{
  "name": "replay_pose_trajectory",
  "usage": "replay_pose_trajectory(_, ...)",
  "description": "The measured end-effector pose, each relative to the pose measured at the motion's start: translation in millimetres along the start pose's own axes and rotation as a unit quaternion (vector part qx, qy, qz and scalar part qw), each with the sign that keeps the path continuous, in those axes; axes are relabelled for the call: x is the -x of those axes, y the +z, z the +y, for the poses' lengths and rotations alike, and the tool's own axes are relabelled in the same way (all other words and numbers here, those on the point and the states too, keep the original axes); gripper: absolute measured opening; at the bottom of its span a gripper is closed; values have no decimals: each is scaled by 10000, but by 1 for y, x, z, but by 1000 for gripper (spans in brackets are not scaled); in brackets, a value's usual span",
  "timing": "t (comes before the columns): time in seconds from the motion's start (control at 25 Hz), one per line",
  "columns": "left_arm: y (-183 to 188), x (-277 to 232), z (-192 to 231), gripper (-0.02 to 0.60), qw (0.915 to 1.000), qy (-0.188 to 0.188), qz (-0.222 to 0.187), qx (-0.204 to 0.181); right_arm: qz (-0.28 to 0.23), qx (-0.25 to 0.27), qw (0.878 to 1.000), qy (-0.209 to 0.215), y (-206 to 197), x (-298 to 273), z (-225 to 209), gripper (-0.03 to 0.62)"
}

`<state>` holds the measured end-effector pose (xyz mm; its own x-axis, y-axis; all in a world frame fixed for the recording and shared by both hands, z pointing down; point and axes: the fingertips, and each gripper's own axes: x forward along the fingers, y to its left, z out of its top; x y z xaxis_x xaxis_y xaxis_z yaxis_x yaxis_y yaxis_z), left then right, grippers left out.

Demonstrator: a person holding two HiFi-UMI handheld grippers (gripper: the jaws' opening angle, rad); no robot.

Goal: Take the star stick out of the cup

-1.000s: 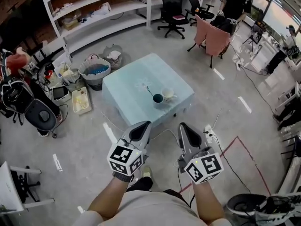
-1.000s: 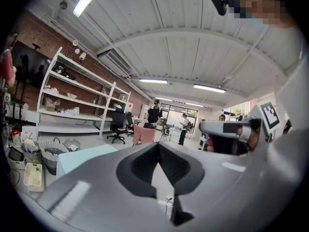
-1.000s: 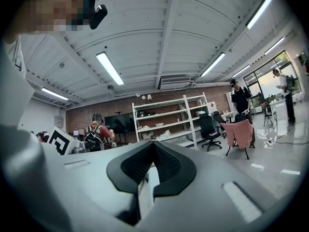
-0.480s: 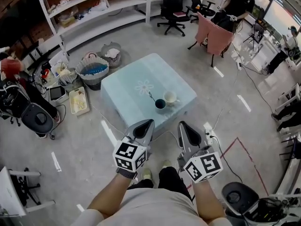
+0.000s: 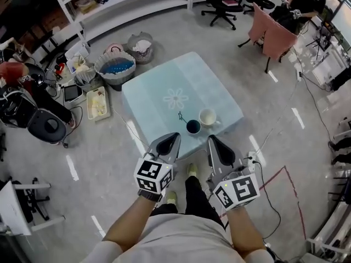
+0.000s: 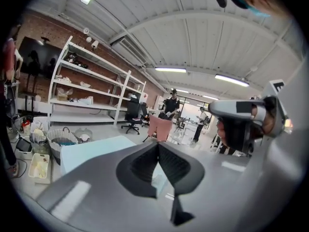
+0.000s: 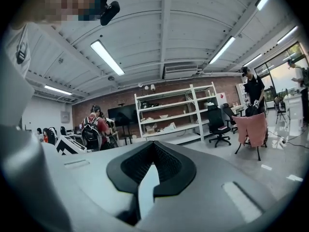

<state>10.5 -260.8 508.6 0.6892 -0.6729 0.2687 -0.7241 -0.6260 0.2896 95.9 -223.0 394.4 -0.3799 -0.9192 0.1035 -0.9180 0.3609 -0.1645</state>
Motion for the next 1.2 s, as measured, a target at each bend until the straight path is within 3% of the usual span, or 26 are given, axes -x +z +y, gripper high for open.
replay_pose_trajectory(0.28, -30, -58, 45, 6, 9967, 581, 342, 450, 418, -55, 9973, 608, -26, -72, -41, 10)
replay_pose_trajectory(0.52, -65, -89, 77, 26, 9885, 1041, 740, 812, 801, -188, 9913, 1029, -55, -117, -61, 10)
replay_pose_trajectory(0.88, -117, -117, 97, 87, 9758, 1252, 1135, 1390, 1107, -393, 9833, 1390, -87, -144, -73, 10)
replay_pose_trajectory(1.2, -140, -133, 107, 89, 9712, 1284, 1334, 1498, 1313, -549, 9805, 1355, -108, -154, -86, 11)
